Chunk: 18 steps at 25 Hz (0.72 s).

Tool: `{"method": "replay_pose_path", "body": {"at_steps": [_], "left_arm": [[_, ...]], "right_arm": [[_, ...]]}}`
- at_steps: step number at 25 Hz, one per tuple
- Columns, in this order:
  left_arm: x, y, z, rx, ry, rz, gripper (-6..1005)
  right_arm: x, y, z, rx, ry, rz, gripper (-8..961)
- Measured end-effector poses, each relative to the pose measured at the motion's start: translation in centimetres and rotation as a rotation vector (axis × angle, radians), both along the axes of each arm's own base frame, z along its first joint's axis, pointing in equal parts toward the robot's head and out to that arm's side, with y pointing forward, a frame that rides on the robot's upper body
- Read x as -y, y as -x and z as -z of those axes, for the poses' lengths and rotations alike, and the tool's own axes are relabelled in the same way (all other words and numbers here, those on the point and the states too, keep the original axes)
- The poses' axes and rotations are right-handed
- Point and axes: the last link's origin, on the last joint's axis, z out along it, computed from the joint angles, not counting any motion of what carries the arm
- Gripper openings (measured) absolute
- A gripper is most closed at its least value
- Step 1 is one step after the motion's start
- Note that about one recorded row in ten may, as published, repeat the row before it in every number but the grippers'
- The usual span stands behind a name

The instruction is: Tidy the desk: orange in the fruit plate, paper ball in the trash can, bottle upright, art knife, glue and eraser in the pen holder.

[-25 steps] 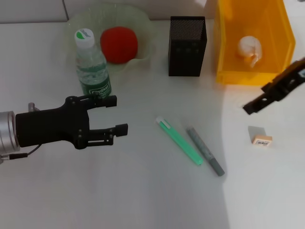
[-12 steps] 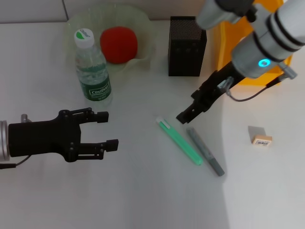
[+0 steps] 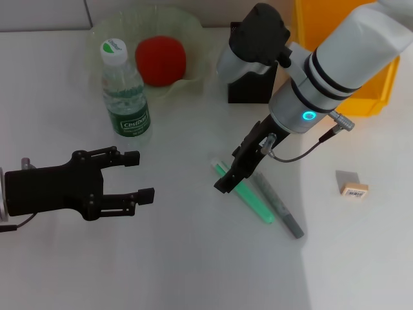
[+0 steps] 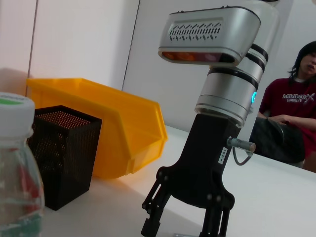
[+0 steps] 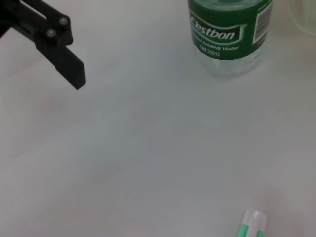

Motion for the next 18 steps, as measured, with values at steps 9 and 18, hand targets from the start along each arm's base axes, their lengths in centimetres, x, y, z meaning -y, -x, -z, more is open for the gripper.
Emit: {"method": "replay_pose_path", "body": {"at_steps": [9, 18], "left_arm": [[0.1, -0.3, 0.4, 0.010, 0.003, 0.004, 826], [0.0, -0.3, 0.4, 0.007, 0.000, 0.005, 826]], "right_arm": [[0.1, -0.7, 1.2, 0.056, -0.035, -0.004, 652], [0.1, -0.7, 1.3, 0.050, -0.037, 0.001, 461]]}}
